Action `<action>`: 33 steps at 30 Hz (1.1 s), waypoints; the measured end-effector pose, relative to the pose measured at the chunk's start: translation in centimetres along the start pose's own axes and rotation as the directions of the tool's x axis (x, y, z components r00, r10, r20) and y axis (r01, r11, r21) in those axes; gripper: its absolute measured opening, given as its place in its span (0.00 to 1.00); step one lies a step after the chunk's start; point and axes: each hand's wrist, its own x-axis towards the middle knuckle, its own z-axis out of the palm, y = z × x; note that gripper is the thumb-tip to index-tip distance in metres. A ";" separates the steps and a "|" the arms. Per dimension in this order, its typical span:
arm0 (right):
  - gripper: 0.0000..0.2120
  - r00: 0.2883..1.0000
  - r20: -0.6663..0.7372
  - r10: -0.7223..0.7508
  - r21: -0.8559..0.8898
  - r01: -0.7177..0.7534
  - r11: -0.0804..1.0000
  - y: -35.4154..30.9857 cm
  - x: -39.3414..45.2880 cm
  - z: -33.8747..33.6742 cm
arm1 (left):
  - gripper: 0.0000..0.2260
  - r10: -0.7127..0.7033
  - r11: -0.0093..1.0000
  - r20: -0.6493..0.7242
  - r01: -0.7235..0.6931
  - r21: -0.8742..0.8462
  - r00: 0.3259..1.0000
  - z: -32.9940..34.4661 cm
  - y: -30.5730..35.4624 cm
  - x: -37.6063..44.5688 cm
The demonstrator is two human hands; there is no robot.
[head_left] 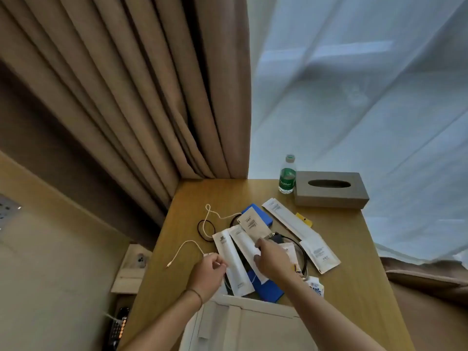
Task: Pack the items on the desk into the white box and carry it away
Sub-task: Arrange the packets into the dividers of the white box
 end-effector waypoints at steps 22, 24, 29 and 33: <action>0.20 0.984 0.044 0.175 0.406 -0.177 0.896 -1.1 2.4 -0.3 | 0.07 -0.183 0.978 0.001 0.182 0.099 0.983 0.4 -1.1 4.7; 0.19 0.965 0.170 0.199 0.618 -0.262 0.741 -0.7 2.3 -1.2 | 0.06 -0.203 0.971 -0.002 0.202 0.127 0.979 0.9 -1.2 5.5; 0.11 0.924 0.333 0.190 0.740 -0.381 0.555 0.3 1.1 -2.4 | 0.10 -0.243 0.952 0.001 0.238 0.193 0.970 2.5 -0.9 7.1; 0.15 0.922 0.329 0.202 0.765 -0.386 0.516 0.8 0.0 -2.2 | 0.23 -0.264 0.937 -0.016 0.260 0.232 0.964 4.2 -0.1 8.1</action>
